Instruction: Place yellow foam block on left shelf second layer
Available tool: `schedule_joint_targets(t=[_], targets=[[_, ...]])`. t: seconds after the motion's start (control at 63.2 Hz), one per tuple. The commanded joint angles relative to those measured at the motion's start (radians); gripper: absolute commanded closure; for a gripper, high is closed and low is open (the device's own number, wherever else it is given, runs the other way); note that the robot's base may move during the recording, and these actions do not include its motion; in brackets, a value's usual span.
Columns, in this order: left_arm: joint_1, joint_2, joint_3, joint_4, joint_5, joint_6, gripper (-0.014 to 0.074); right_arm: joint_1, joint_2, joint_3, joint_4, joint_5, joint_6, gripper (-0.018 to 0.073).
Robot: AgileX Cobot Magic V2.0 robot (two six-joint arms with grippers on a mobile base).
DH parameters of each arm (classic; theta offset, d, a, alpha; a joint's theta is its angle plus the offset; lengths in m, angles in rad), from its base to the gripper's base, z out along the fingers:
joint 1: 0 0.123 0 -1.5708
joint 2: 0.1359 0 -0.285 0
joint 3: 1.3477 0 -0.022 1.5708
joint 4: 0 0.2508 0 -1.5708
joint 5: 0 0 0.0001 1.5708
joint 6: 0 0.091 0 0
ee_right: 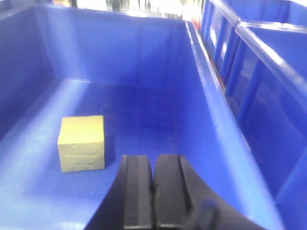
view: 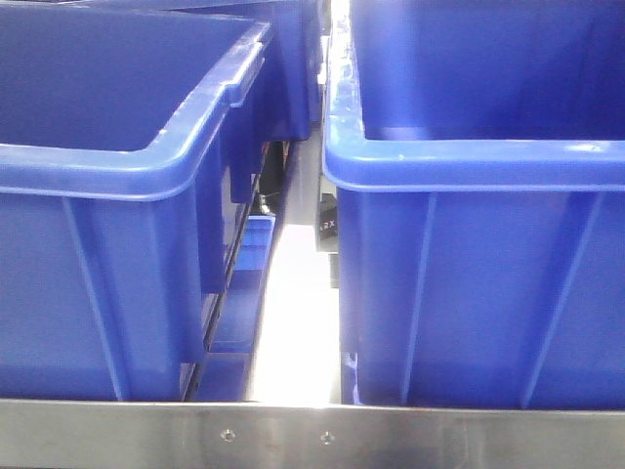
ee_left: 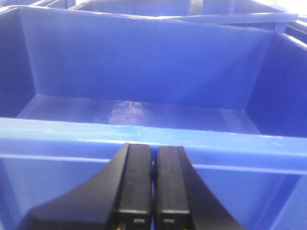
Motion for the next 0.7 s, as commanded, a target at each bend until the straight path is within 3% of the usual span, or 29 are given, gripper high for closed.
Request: schedule_joint_targets(t=[0.0,0.681], targets=[[-0.005,0.007,0.026,-0.007,-0.087,-0.004,0.0460,-0.007,-0.019,0.050,0.013,-0.221,-0.004,0.0526],[-0.005,0.007,0.026,-0.007,-0.087,-0.004,0.0460,-0.007,-0.023,0.059,0.026,-0.230,-0.004,0.0526]])
